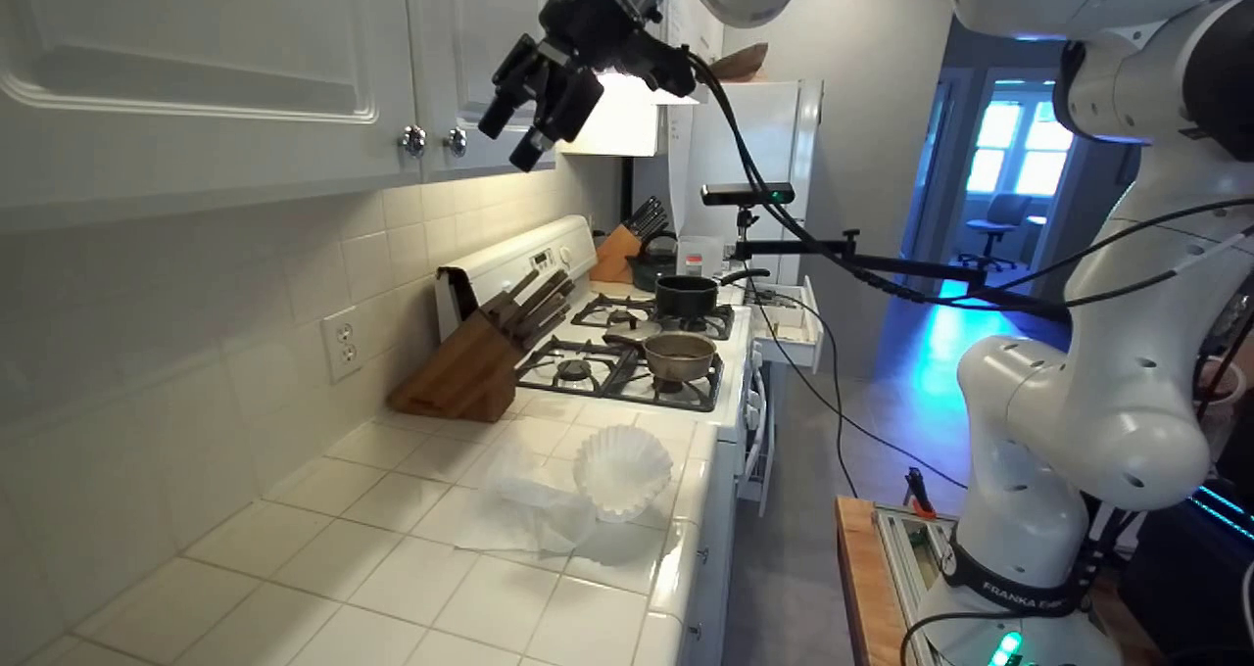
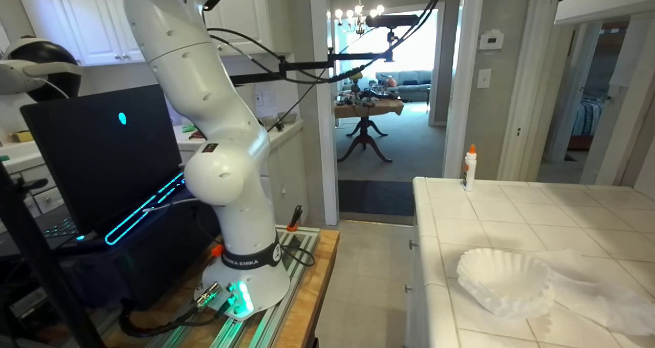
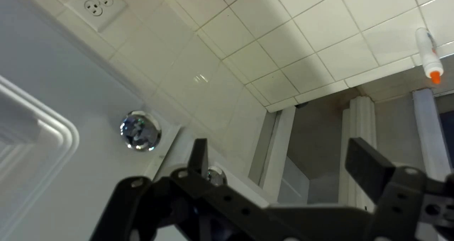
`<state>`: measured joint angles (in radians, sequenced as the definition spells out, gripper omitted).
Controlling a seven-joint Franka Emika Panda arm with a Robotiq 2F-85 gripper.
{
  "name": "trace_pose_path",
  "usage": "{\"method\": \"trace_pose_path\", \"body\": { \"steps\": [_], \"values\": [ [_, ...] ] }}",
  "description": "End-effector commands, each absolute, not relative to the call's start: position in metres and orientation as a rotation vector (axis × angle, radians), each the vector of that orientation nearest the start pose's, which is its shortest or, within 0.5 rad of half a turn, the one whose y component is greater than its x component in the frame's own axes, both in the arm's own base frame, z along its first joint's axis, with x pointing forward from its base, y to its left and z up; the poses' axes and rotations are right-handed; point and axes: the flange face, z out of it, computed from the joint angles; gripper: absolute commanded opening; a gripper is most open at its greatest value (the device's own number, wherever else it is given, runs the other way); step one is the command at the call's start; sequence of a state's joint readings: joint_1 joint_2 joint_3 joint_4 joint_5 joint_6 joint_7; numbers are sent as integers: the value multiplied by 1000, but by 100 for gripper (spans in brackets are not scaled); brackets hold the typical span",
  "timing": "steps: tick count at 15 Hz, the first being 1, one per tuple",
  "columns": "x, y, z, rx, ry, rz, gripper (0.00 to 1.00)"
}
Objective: Open the top left cabinet door
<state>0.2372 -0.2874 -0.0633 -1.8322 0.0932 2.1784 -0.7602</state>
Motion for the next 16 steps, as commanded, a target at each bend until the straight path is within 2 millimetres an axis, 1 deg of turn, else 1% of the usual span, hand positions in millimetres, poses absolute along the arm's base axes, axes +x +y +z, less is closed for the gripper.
{"method": "trace_pose_path", "body": {
  "steps": [1,2,4,6,7,8,9,11,14,15,16],
  "values": [
    [526,90,729,-2692,-1395,-1003,98],
    [532,91,728,-2689,-1402,-1006,93],
    [541,92,727,-2673,-1412,-1010,75],
    [550,92,726,-2665,-1412,-1015,76],
    [553,92,726,-2655,-1415,-1020,72],
    [556,92,726,-2650,-1420,-1022,74],
    [559,92,726,-2644,-1424,-1029,74],
    [563,93,727,-2626,-1433,-1036,76],
    [567,98,725,-2603,-1439,-997,69],
    [568,99,724,-2603,-1439,-981,63],
    [569,100,723,-2599,-1437,-966,63]
  ]
}}
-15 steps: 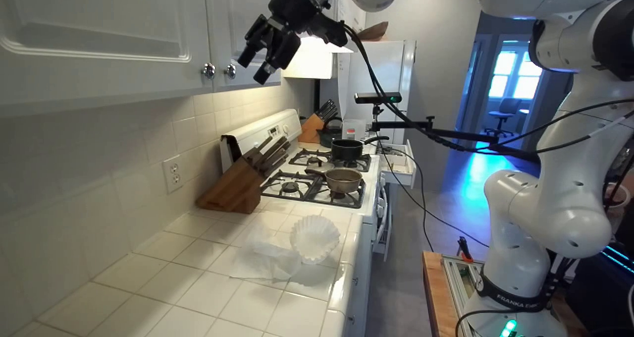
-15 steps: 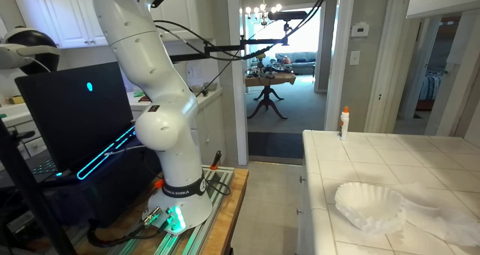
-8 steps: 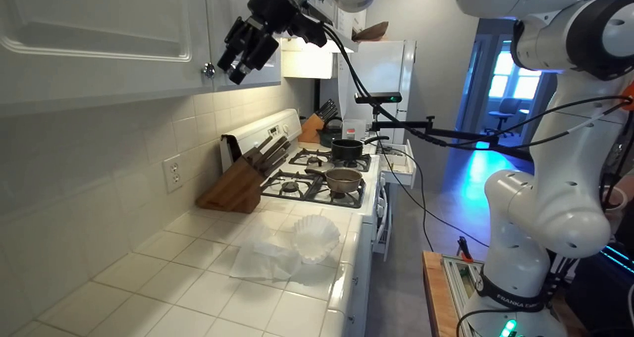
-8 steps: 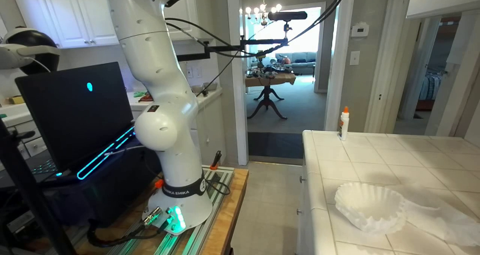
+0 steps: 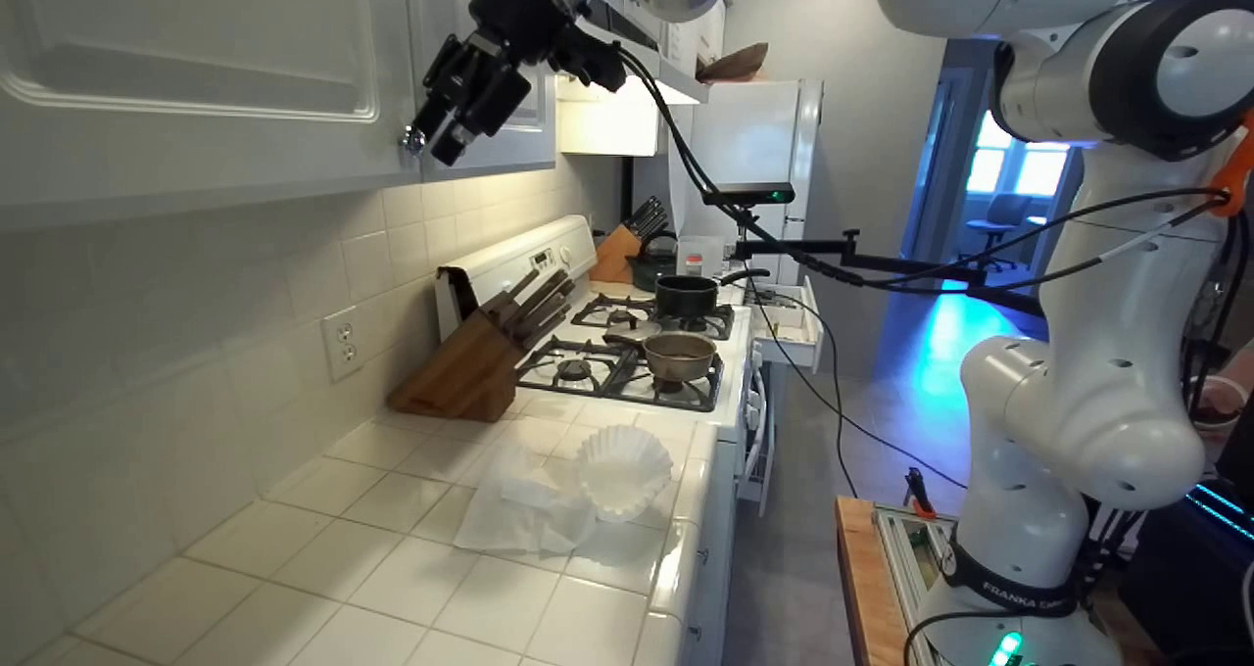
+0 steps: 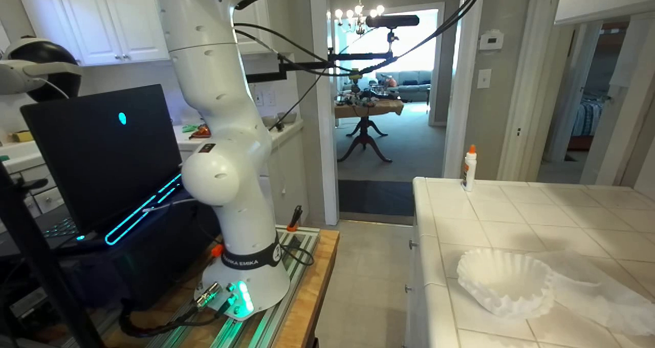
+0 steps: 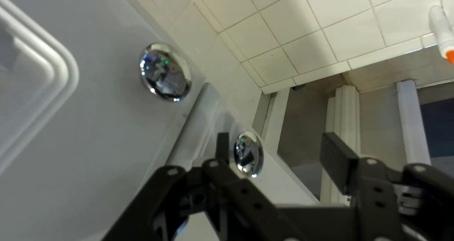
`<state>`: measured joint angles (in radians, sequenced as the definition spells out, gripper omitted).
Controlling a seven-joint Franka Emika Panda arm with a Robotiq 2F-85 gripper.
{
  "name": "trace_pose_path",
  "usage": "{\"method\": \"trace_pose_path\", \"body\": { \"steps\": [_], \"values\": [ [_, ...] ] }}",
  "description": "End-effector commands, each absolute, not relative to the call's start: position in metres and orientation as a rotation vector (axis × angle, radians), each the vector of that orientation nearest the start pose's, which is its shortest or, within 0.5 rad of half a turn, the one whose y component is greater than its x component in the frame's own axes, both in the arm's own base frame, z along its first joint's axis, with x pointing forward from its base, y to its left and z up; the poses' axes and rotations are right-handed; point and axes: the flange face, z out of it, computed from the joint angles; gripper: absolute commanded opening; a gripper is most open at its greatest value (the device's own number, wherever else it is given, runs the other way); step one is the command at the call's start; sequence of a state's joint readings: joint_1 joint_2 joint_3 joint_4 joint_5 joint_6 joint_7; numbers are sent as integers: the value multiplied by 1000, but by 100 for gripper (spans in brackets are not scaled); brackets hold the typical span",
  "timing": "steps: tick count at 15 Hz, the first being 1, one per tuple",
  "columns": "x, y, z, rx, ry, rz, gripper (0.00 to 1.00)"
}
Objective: Open the top left cabinet door
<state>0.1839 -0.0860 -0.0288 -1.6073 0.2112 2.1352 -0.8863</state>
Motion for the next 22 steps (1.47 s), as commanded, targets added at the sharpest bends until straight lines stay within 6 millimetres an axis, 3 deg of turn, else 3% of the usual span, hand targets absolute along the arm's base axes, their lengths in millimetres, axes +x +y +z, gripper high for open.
{"method": "trace_pose_path", "body": {
  "steps": [1,3,4,6,8,15,22],
  "values": [
    [569,101,722,-2599,-1437,-950,57],
    [571,100,722,-2604,-1438,-935,52],
    [572,99,725,-2605,-1435,-943,33],
    [571,99,726,-2606,-1436,-937,27],
    [568,97,731,-2611,-1433,-949,13],
    [554,102,733,-2586,-1492,-957,9],
    [525,112,731,-2579,-1510,-942,8]
  ]
}}
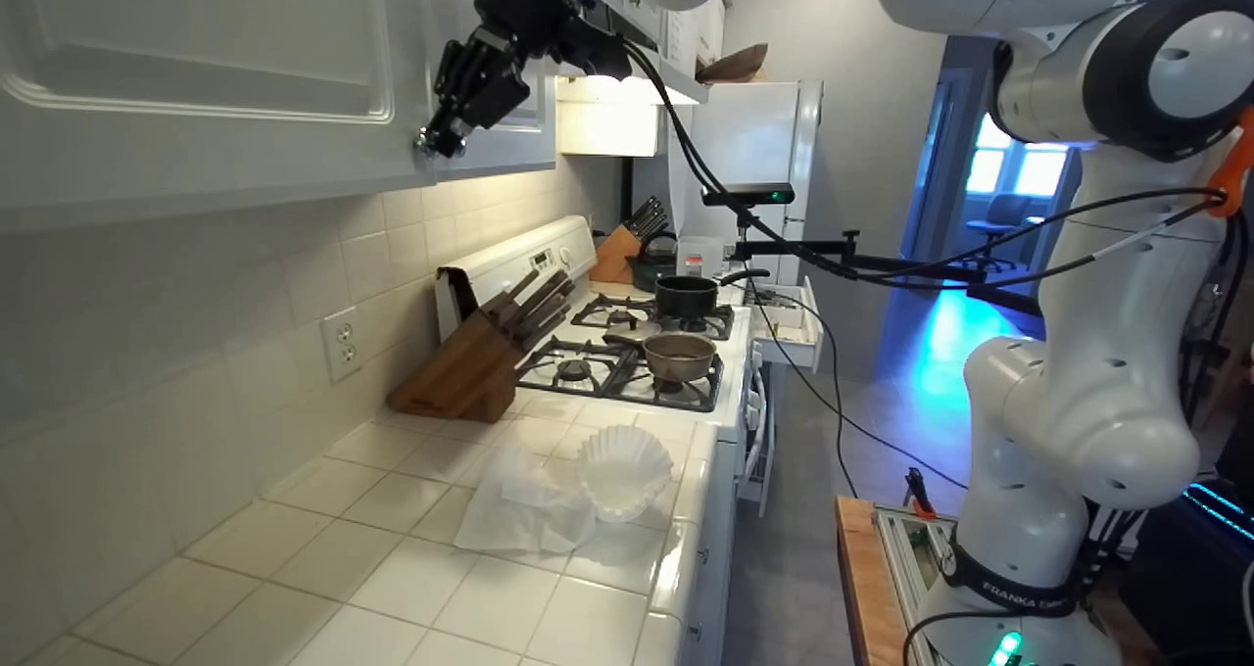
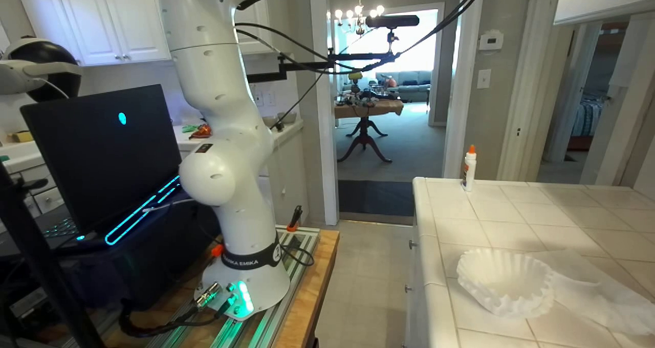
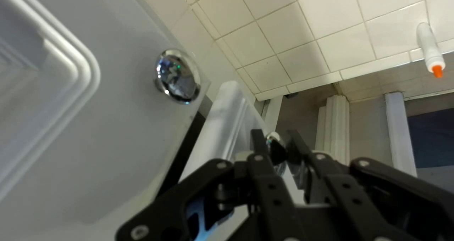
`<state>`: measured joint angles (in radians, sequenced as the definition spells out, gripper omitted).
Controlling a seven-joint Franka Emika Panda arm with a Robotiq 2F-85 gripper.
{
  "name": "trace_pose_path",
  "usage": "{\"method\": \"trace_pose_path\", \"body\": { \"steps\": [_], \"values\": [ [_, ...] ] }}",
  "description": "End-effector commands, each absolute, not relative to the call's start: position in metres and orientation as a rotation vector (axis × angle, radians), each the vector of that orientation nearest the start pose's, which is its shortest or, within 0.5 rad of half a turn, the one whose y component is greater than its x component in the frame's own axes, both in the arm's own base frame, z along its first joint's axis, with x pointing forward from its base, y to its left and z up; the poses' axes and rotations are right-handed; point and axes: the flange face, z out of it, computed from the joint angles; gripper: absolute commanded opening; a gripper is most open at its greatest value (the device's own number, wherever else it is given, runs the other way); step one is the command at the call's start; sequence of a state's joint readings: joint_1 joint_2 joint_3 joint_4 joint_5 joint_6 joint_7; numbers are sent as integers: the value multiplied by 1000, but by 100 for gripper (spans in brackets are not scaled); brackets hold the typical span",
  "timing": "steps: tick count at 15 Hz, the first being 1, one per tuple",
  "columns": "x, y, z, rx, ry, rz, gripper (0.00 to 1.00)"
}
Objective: Open the top left cabinet door
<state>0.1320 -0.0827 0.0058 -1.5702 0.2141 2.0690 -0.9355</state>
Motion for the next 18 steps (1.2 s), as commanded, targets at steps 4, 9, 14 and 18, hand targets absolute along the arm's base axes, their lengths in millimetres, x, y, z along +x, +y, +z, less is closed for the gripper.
{"method": "trace_pose_path", "body": {
  "steps": [4,9,14,18],
  "values": [
    [502,120,726,-2598,-1475,-932,8],
    [466,137,720,-2674,-1343,-952,7],
    [426,163,714,-2743,-1248,-988,7],
    [393,192,713,-2762,-1213,-995,6]
  ]
}}
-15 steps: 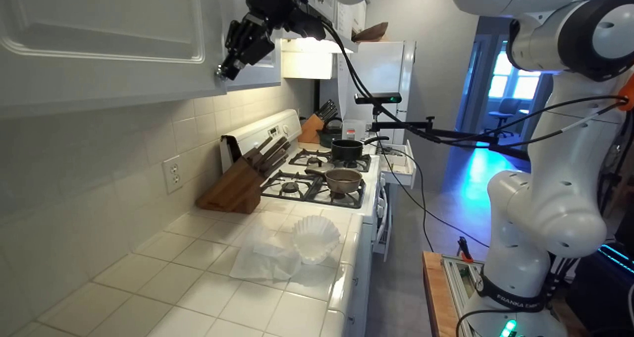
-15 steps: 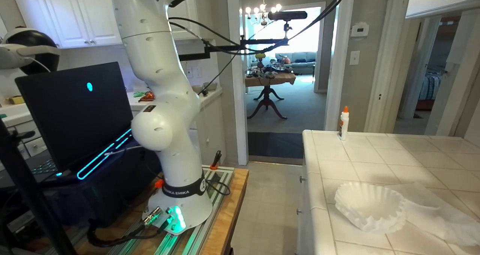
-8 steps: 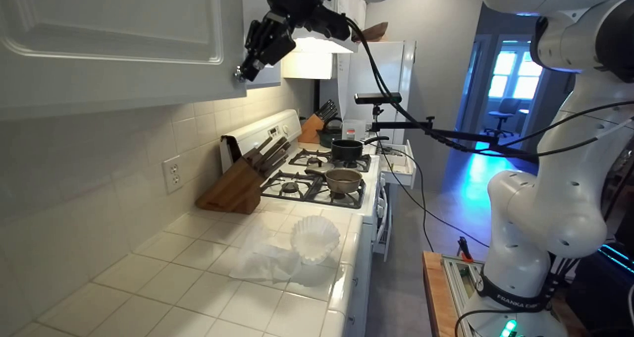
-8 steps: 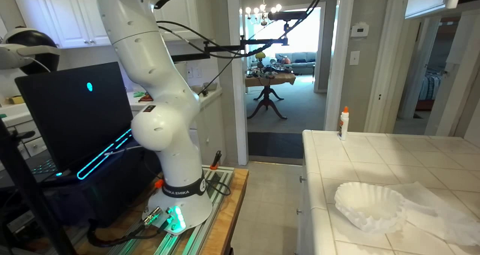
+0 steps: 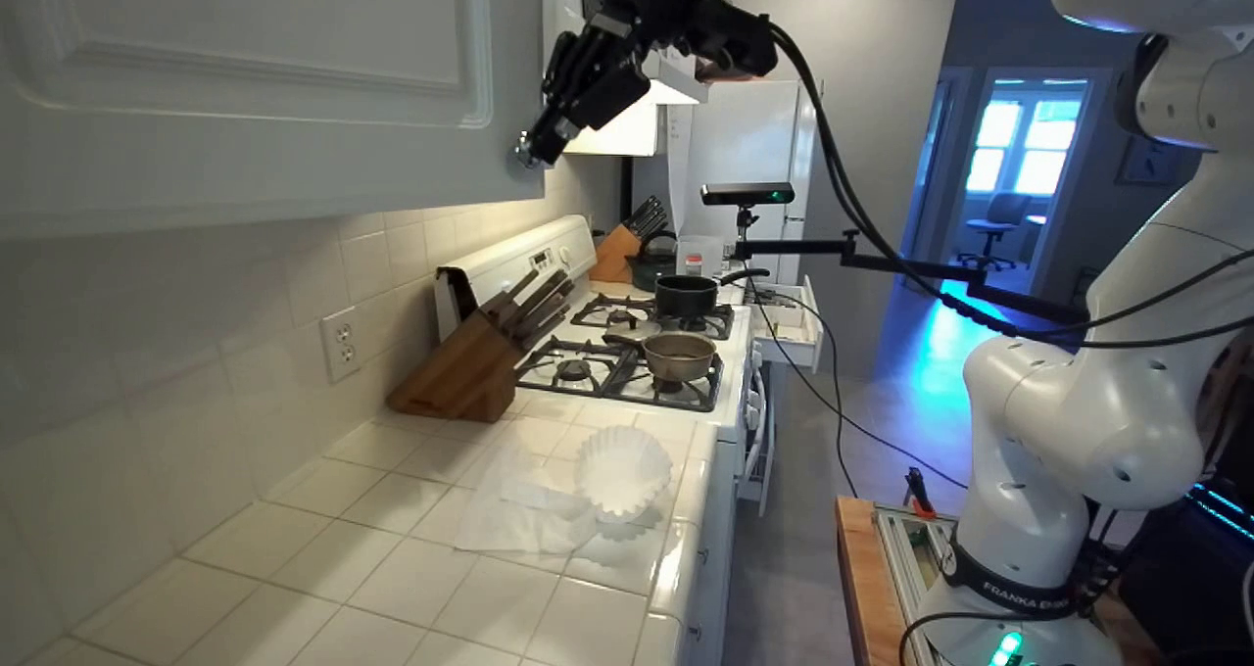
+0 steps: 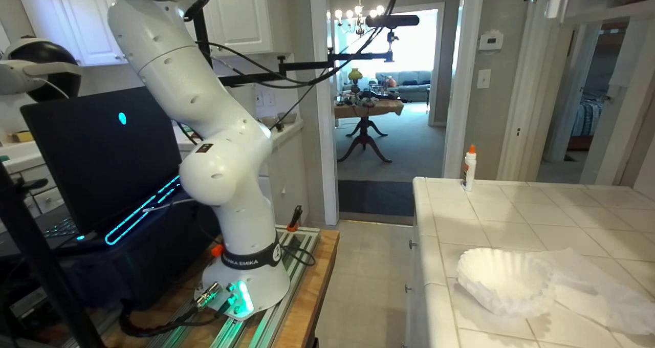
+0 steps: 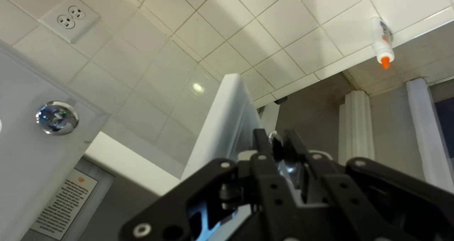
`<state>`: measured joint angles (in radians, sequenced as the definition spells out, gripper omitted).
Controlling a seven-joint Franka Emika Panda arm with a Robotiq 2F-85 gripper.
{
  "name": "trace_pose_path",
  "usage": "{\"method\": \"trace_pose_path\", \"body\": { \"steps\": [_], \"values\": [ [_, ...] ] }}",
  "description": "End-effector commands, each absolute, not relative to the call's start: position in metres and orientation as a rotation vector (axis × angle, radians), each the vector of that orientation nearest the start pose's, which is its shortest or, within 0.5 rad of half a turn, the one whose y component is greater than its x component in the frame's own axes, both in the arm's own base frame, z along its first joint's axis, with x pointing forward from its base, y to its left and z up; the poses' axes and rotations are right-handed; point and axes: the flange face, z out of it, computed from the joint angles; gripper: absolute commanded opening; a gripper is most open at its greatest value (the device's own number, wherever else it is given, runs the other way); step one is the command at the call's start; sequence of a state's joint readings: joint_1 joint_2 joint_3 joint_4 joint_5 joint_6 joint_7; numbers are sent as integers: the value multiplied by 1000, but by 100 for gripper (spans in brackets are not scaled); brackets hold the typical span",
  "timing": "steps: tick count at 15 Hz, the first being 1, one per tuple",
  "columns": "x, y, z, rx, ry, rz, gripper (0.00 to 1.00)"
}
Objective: Open the top left cabinet door
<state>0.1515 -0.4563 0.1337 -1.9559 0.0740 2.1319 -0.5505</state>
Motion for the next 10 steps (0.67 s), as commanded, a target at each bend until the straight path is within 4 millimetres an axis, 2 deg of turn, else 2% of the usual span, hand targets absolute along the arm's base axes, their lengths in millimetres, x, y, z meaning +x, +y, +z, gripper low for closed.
{"method": "trace_pose_path", "body": {
  "steps": [1,10],
  "values": [
    [385,199,712,-2765,-1210,-997,6],
    [323,271,707,-2806,-1154,-1053,6]
  ]
}}
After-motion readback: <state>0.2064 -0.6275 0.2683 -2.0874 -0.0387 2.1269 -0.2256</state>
